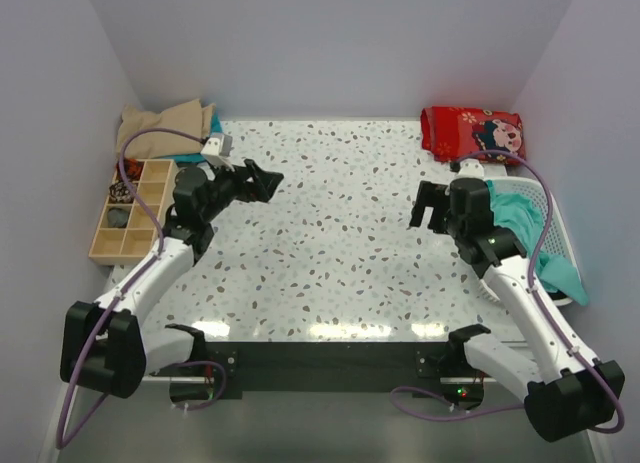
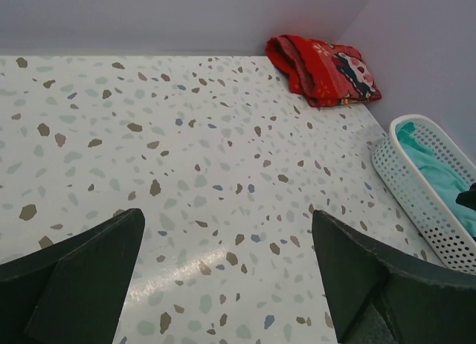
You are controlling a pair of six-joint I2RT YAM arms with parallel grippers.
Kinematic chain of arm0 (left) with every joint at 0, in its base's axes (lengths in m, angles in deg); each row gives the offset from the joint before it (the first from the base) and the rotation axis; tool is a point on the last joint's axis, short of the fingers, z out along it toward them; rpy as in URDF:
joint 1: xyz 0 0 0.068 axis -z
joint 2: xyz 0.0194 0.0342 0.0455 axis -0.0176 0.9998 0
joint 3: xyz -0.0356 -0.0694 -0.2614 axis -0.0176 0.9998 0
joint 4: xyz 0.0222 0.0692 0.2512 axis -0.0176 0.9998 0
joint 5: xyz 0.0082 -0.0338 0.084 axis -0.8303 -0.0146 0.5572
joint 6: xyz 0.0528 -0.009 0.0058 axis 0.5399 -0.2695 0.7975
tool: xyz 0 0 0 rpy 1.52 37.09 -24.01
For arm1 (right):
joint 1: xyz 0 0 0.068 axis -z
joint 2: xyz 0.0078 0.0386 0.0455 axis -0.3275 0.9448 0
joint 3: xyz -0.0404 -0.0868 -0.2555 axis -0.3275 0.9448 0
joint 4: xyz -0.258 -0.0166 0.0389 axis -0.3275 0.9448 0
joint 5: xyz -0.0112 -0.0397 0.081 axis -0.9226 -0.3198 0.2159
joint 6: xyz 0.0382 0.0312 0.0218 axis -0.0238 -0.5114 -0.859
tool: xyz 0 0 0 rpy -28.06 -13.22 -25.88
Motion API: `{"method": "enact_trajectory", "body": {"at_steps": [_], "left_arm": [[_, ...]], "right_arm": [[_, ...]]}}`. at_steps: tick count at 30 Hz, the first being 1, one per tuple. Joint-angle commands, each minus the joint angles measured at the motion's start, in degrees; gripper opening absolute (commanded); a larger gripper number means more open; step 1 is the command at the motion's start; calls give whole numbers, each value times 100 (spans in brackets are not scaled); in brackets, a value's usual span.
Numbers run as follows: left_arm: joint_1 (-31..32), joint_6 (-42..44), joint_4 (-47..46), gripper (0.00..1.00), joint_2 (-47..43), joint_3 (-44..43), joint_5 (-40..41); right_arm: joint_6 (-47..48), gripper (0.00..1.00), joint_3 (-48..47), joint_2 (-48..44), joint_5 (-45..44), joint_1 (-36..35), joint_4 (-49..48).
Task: Fold and stack the t-shirts
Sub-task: Grab crumpled tshirt from bin with the right arm
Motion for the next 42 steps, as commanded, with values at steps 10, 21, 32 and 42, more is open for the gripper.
{"method": "enact_trajectory", "body": {"at_steps": [10, 21, 32, 42], "left_arm": [[21, 328, 873, 100, -448, -712, 1054], [21, 565, 574, 100, 597, -1081, 335], [21, 636, 662, 100, 1767, -1776, -484], [21, 592, 547, 100, 2004, -1803, -651]], "right_arm": [[83, 99, 199, -850, -1675, -7, -1229], [544, 99, -2800, 2954, -4253, 528, -336], [-327, 81, -2768, 3667, -3357, 1933, 210], [-442, 75, -1942, 3799, -2135, 2357, -484]]}}
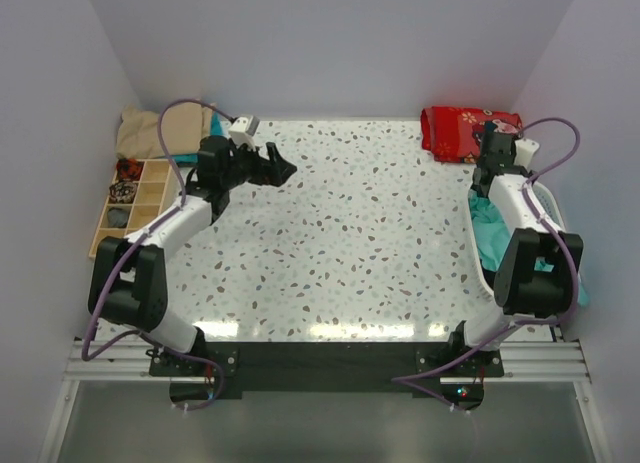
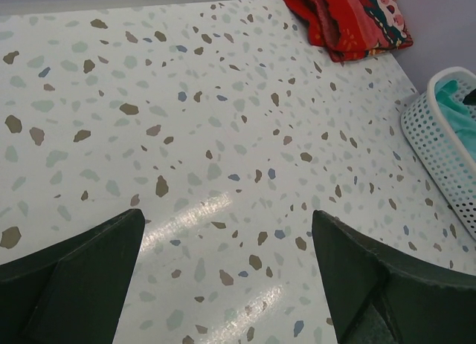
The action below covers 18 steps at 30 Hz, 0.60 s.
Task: Fold and stack the t-shirts
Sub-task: Grab crumpled tshirt from bin with the right arm
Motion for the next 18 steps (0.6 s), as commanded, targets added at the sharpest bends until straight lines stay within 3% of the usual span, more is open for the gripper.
{"method": "enact_trajectory", "body": {"at_steps": [1, 10, 15, 18], "left_arm": [[21, 45, -215, 100, 70, -201, -164], [21, 98, -163, 100, 105, -227, -76], [21, 124, -154, 100, 193, -253, -58], [21, 151, -101, 100, 245, -306, -41]], "right_arm": [[-184, 75, 196, 59, 698, 51, -551], [-228, 71, 73, 691, 1033, 121, -630], [-219, 61, -23, 981, 1051, 200, -647], [-176, 48, -93, 1122, 1069, 271, -683]]}}
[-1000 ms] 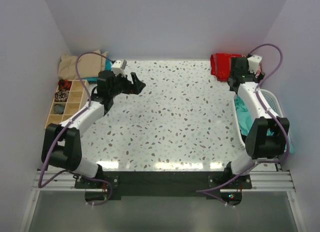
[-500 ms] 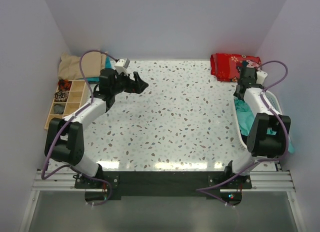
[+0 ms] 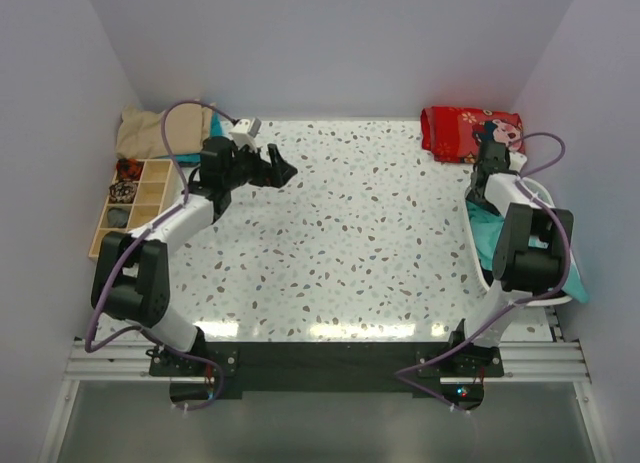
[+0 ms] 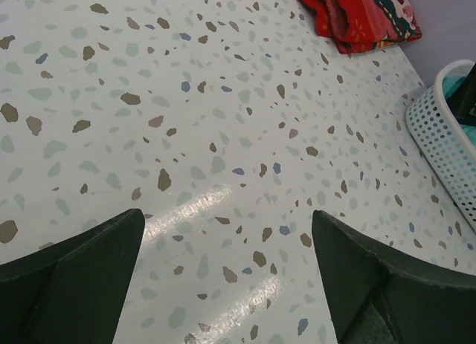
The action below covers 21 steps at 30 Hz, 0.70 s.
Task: Fold and stack the t-shirts
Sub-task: Grab crumpled tshirt from bin with the right arm
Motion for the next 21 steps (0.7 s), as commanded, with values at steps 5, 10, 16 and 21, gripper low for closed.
{"method": "enact_trajectory", "body": {"at_steps": [5, 10, 16, 21], "left_arm": [[21, 147, -107, 100, 130, -350, -41], [21, 112, -160, 100, 218, -368, -85], [21, -73, -415, 100, 376, -438, -339], [21, -214, -590, 100, 508, -508, -559]], "right_arm": [[30, 21, -326, 251, 120, 127, -160], [135, 0, -37, -396, -125, 144, -510], [364, 0, 553, -1900, -346, 144, -793], [628, 0, 483, -3281, 13, 136, -504]]}}
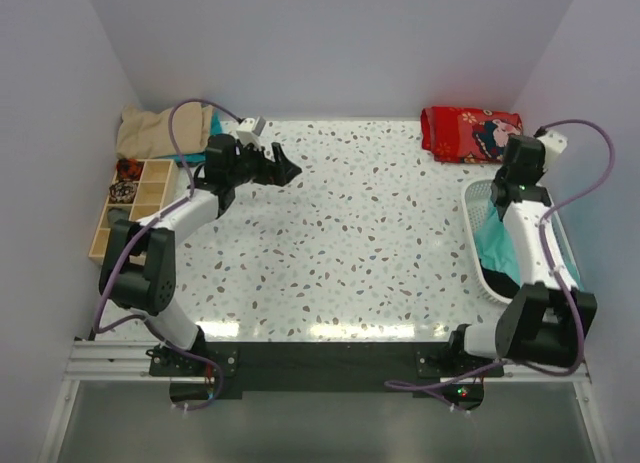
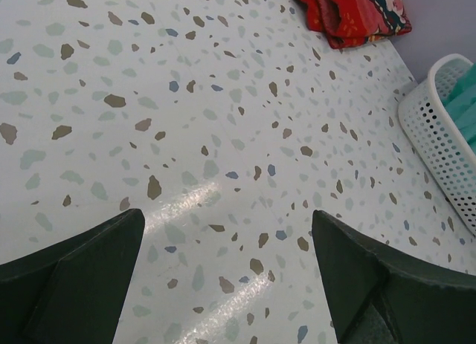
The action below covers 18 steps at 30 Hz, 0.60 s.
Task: Fold and stack the t-shirts
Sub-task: Grab crumpled tshirt from bin with the right arm, then move the tshirt to the center of the board
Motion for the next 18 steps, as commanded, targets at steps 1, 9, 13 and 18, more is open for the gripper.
{"method": "enact_trajectory", "body": {"at_steps": [1, 9, 13, 18], "left_arm": [[21, -181, -462, 100, 64, -281, -341], [21, -269, -506, 100, -23, -316, -438], [21, -339, -506, 100, -146, -281, -429], [21, -418, -559, 100, -497, -88, -350]], "right_arm": [[355, 0, -155, -1126, 219, 11, -32], [356, 0, -1376, -2033, 2943, 2, 549], [146, 0, -1921, -2156, 4962, -42, 375], [-513, 0, -2519, -2043, 6696, -112, -205]]}}
